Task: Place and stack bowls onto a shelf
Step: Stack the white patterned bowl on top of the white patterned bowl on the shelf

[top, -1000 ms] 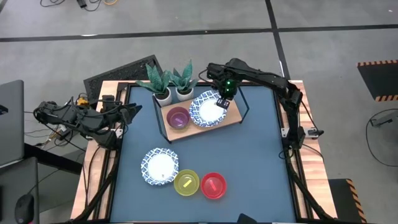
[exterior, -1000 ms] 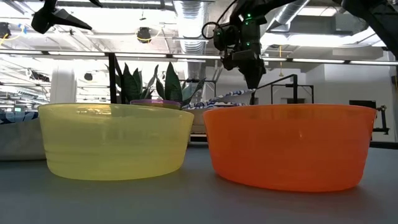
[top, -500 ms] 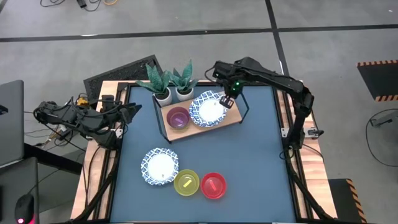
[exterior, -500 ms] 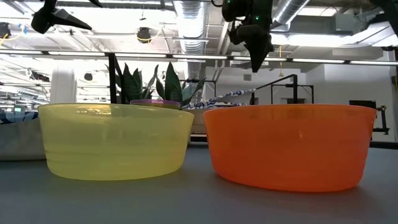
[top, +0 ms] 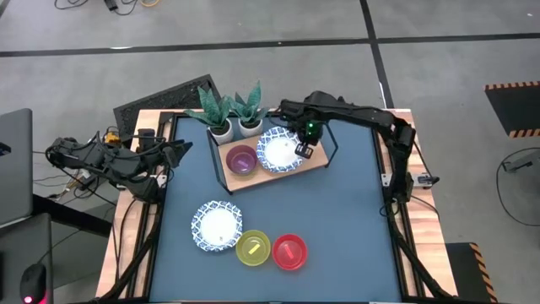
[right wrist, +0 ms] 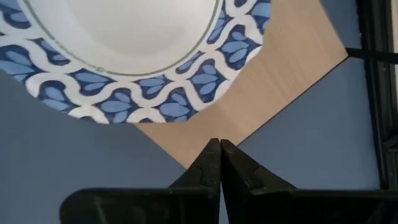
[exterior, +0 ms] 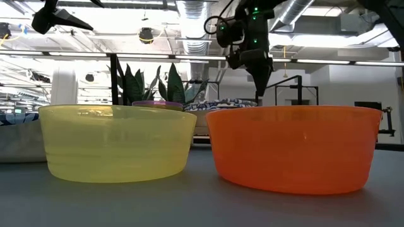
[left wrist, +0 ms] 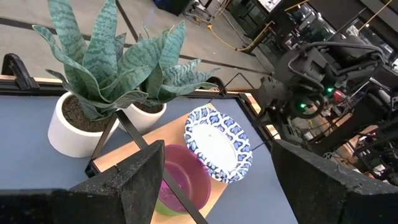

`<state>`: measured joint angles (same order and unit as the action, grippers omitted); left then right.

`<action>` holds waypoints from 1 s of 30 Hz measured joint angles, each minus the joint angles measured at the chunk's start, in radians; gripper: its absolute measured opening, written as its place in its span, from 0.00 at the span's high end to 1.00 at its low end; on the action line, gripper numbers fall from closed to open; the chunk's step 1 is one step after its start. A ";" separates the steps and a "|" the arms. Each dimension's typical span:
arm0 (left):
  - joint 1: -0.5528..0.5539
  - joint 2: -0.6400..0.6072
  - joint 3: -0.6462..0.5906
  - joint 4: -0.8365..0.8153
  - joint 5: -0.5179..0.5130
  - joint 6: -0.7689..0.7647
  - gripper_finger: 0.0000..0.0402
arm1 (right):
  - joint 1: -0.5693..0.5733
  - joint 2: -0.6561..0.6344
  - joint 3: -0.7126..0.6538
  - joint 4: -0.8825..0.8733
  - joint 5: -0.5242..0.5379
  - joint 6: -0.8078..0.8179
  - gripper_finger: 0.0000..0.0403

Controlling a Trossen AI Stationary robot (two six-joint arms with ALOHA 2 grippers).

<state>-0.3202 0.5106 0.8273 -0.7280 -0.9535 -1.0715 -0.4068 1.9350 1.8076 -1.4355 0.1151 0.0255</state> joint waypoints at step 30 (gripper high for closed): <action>-0.076 0.609 -0.143 -0.066 0.869 -0.048 0.31 | 0.012 -0.198 0.043 -0.004 -0.007 0.049 0.92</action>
<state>-0.3957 1.1200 0.6844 -0.7936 -0.0842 -1.1192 -0.3949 1.7367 1.8505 -1.4391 0.1085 0.0743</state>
